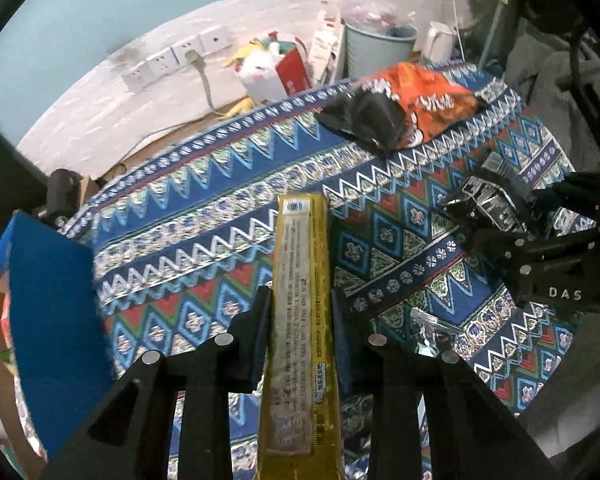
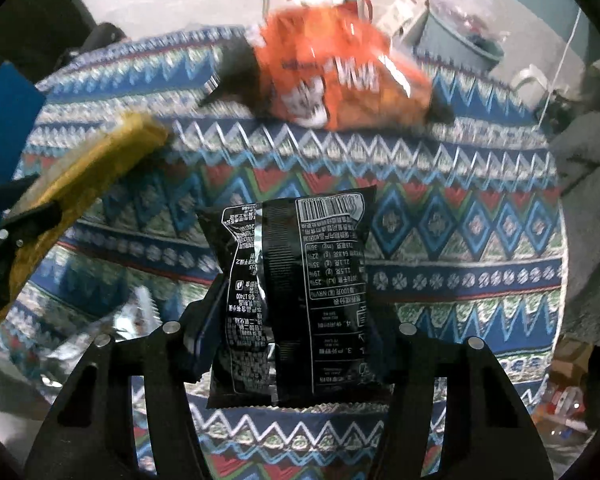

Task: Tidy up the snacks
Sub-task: 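Carry yellow bar and black packet into the box and open both tools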

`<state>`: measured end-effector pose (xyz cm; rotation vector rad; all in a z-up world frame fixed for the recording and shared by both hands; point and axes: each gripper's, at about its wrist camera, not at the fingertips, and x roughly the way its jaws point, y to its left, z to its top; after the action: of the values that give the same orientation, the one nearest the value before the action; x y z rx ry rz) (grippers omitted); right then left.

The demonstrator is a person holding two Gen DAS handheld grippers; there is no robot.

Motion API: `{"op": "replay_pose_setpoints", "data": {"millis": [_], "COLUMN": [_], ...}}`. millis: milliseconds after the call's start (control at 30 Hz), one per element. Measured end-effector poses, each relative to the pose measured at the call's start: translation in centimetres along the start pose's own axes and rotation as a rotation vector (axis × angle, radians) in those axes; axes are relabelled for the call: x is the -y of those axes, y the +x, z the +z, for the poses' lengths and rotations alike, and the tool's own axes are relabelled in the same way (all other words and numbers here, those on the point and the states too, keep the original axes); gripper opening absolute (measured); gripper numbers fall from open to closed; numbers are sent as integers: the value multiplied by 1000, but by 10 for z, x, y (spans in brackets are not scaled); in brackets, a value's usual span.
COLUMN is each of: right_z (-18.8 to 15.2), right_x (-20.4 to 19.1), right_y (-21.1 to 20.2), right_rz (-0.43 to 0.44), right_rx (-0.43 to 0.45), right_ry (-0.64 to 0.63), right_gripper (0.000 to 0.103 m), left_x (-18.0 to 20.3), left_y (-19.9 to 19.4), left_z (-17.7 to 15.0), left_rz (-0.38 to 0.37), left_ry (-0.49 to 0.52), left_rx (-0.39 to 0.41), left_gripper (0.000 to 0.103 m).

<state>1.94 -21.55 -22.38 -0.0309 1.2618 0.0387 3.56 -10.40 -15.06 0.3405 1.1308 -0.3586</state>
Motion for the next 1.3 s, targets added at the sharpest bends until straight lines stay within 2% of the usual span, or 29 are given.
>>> {"op": "replay_pose_setpoints", "data": {"millis": [267,400,667,1033,1300], "right_z": [10,14,29,43,52], "right_x": [-28,-18,-45,-87,-121], "right_y": [-50,-53,-79,-95,-98], "right_rz": [31,58,105,148,167], "right_rx": [105,144,216,264,265], "right_ry": [-18,-31,-65,-127,-181], "right_gripper": [59,59,59,59,59], "left_x": [-17,-28,-58,-100,-133], "left_y": [-37,-54,-84,-117,-136], "left_z": [-5,-8,-16,-28,-39], "left_rz": [16,42,28,34,41], "left_ry": [-41,-59,-141,-217,-282], "left_rx": [56,81,123,180,216], "left_gripper": [29,29,29,29,29]}}
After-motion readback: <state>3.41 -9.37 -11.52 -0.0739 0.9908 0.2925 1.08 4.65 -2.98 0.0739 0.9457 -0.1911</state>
